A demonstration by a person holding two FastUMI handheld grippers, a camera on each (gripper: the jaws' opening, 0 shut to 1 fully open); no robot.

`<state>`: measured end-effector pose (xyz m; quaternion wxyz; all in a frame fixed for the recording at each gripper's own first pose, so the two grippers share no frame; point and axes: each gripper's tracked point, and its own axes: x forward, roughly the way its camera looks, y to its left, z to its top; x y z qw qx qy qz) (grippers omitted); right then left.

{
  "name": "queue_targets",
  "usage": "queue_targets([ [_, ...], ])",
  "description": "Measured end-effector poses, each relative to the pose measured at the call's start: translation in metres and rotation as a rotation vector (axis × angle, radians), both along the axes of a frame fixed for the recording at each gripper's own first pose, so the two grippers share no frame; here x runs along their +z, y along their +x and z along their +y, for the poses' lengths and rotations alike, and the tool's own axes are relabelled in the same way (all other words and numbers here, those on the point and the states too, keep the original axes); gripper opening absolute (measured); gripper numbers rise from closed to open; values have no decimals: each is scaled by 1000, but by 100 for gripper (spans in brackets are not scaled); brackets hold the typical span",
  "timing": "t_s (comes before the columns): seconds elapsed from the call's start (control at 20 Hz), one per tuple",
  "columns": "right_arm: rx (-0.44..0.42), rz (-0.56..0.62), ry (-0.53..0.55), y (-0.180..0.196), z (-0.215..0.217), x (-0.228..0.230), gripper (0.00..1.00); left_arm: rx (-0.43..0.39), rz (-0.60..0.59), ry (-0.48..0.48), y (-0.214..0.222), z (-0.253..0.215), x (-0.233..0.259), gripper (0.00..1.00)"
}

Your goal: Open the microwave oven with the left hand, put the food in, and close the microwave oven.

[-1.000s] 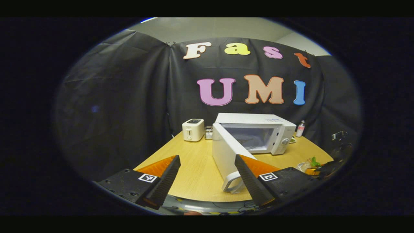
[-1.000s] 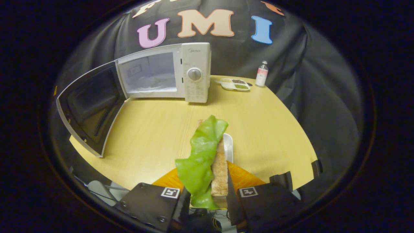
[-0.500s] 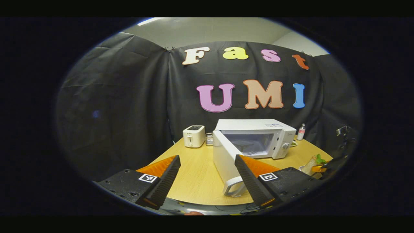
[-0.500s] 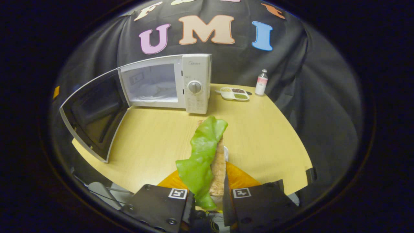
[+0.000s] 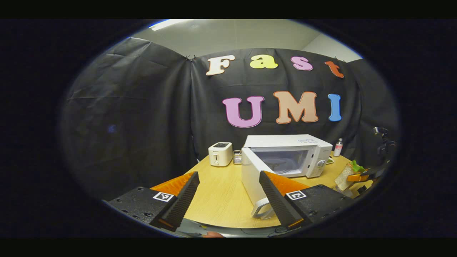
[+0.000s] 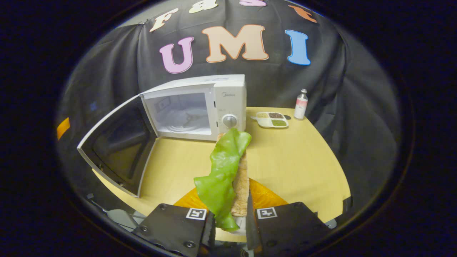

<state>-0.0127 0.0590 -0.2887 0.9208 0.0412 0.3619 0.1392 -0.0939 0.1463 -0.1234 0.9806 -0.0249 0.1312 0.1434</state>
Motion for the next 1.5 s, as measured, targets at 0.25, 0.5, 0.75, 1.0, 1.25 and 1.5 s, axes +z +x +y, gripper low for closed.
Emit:
queue_targets([
  [0.25, -47, 82, 177, 25, 64, -1, 36, 2, -11, -62, -5, 2, 4, 98],
  [0.5, -89, 139, 301, 46, 129, -4, 36, -17, -23, -88, -9, 5, 7, 99],
  [0.75, -230, 235, 504, 81, 189, -19, 30, -36, -4, -91, -18, 9, 6, 94],
  [1.0, -324, 252, 587, 114, 233, -39, 29, -38, 38, -99, -28, 18, -4, 94],
  [1.25, -444, 249, 661, 151, 249, -52, 36, 3, 100, -90, -41, 36, -20, 95],
  [1.5, -546, 239, 770, 185, 265, -58, 36, 43, 147, -101, -55, 47, -31, 95],
])
